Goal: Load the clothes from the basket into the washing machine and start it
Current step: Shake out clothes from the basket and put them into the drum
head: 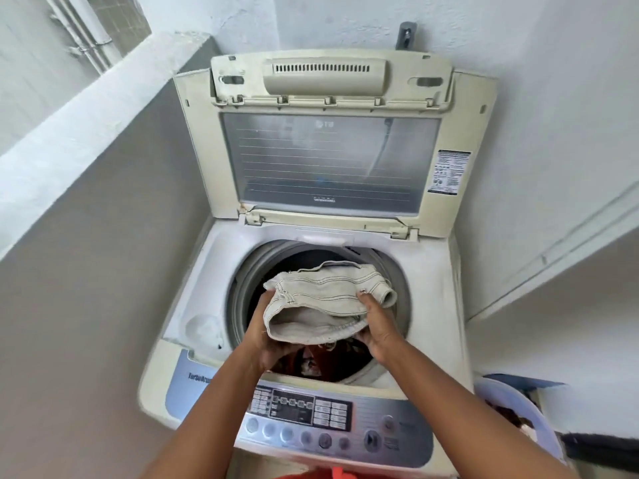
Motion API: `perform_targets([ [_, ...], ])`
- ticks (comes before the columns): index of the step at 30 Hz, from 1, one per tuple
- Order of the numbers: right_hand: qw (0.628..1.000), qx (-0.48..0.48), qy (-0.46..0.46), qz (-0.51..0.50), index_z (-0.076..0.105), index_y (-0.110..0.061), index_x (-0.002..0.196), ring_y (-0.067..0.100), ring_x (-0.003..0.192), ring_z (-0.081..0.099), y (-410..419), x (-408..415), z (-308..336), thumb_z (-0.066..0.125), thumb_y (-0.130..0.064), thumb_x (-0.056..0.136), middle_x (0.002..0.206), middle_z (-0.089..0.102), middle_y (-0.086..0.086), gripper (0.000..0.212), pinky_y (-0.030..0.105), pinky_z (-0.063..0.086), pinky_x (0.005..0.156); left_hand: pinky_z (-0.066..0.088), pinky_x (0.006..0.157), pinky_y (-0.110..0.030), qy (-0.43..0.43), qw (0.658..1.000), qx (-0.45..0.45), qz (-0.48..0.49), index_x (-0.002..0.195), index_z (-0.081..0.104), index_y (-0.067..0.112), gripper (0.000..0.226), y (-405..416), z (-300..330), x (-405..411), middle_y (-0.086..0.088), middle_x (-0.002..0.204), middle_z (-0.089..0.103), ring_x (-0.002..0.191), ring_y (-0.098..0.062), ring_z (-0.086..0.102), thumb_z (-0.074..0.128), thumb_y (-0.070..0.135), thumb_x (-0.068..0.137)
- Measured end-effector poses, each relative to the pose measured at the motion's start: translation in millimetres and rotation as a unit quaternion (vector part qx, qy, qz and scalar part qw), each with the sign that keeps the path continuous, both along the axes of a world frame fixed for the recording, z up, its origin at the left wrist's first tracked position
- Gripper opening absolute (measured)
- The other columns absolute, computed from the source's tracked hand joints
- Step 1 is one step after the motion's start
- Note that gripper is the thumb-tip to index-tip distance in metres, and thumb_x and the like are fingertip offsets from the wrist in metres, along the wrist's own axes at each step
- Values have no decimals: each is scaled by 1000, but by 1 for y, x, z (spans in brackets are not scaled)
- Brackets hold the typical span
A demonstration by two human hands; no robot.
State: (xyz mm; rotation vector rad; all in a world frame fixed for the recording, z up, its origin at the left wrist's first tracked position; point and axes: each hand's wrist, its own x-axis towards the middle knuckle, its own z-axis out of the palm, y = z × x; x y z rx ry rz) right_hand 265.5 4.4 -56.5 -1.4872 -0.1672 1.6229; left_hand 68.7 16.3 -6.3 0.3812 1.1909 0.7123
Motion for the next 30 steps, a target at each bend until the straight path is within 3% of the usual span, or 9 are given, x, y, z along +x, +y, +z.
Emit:
perform_targets([
  [3,1000,-6,11,0,66,-18,119,26,103,69,13,-11,-11,64,-25,91,109,75,4,28,42,57,86,52,86,-43,15,1000,1,3,113,71,14,44,11,-18,-18,-12,112,73,102,-31,68,47,46,95],
  [7,999,7,18,34,63,-19,124,25,108,68,34,-13,-18,65,-20,92,113,74,4,32,50,52,96,54,78,-38,17,1000,-6,20,103,70,12,28,24,-40,-38,-10,93,74,88,-28,68,50,29,96],
  [9,997,-4,-42,69,59,-19,128,24,105,68,43,-10,-22,70,-19,88,116,72,4,41,52,53,94,53,85,-42,83,996,-29,-6,117,66,9,30,29,-47,-46,-12,101,73,95,-30,67,49,23,96],
  [12,969,-78,-185,142,39,-15,140,24,102,59,47,-4,-25,74,-12,82,129,57,7,67,49,55,90,48,99,-49,222,972,-70,-38,144,41,11,53,33,-55,-61,-12,137,51,128,-36,49,55,13,93],
  [14,938,-107,-265,196,24,-12,149,22,92,54,41,-1,-22,72,-10,84,120,49,8,81,46,56,87,43,107,-48,229,969,-80,-41,146,38,9,54,34,-58,-66,-13,149,40,139,-35,38,57,17,96],
  [20,925,-96,-291,225,40,-11,140,13,68,53,23,-9,-12,68,-11,87,92,53,3,60,44,55,84,43,104,-44,213,973,-70,-49,146,40,6,52,32,-53,-55,-17,150,42,137,-31,43,55,23,100],
  [22,926,-77,-280,242,46,-12,134,19,78,57,18,-9,-6,69,-13,88,92,56,4,51,46,53,92,44,101,-43,207,975,-66,-50,142,45,6,45,31,-48,-44,-17,146,47,131,-30,48,52,25,102],
  [25,910,-43,-304,278,51,-17,130,20,93,60,10,1,1,71,-22,87,118,60,8,47,34,53,85,46,95,-41,192,979,-53,-51,134,51,8,36,29,-40,-28,-15,139,53,117,-27,55,49,25,103],
  [30,882,46,-376,281,59,-18,116,19,95,63,-15,30,17,68,-22,89,104,65,4,29,30,50,85,43,97,-40,159,986,-16,-52,125,52,11,24,17,-20,12,-13,128,55,109,-26,57,46,22,104],
])
